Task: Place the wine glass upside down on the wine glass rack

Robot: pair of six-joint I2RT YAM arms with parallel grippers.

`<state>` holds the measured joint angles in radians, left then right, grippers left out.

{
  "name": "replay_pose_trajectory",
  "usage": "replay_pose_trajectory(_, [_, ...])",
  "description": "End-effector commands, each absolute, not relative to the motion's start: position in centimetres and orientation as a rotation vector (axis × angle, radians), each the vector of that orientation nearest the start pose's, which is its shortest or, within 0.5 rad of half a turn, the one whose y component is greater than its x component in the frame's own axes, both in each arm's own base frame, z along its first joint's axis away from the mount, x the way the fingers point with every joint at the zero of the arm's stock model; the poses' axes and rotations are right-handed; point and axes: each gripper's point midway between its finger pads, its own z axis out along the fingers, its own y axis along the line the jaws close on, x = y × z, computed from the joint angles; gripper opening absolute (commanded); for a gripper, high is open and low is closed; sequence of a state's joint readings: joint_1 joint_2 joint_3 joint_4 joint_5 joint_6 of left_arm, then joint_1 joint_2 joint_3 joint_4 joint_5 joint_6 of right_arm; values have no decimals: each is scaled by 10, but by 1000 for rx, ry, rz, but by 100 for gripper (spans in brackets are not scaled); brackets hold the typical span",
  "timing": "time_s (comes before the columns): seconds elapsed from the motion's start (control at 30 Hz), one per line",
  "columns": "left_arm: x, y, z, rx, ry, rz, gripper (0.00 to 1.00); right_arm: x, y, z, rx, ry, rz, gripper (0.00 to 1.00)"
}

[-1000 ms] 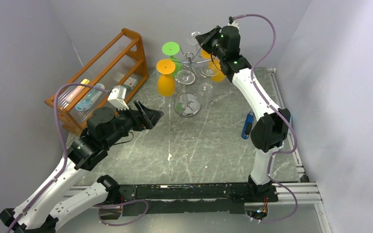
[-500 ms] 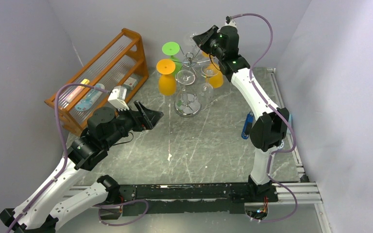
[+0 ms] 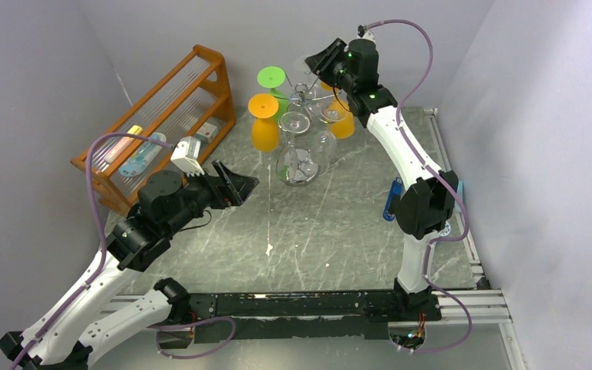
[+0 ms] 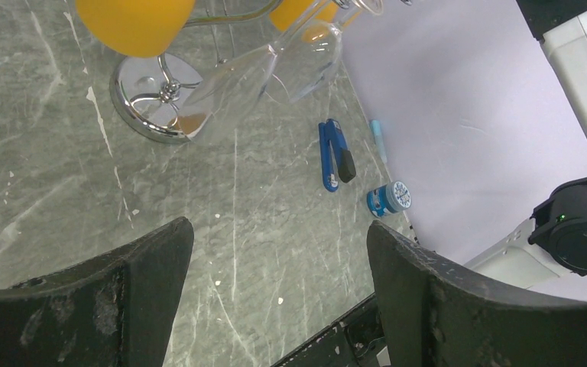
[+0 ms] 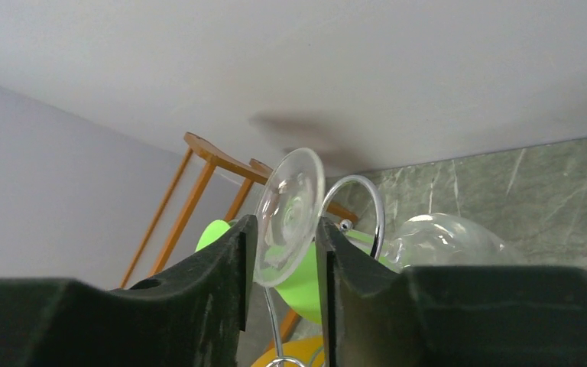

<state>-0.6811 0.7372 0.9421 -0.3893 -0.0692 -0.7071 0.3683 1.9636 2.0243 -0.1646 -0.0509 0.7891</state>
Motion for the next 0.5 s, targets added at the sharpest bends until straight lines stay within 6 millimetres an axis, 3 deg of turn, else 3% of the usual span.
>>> replay_pose_trajectory(0.0, [219, -192, 337, -93, 1819, -940, 88, 549, 248, 396, 318, 1692, 878, 40])
replay_pose_trajectory(0.47, [218, -192, 335, -94, 1823, -944, 88, 543, 243, 393, 232, 1751, 757, 50])
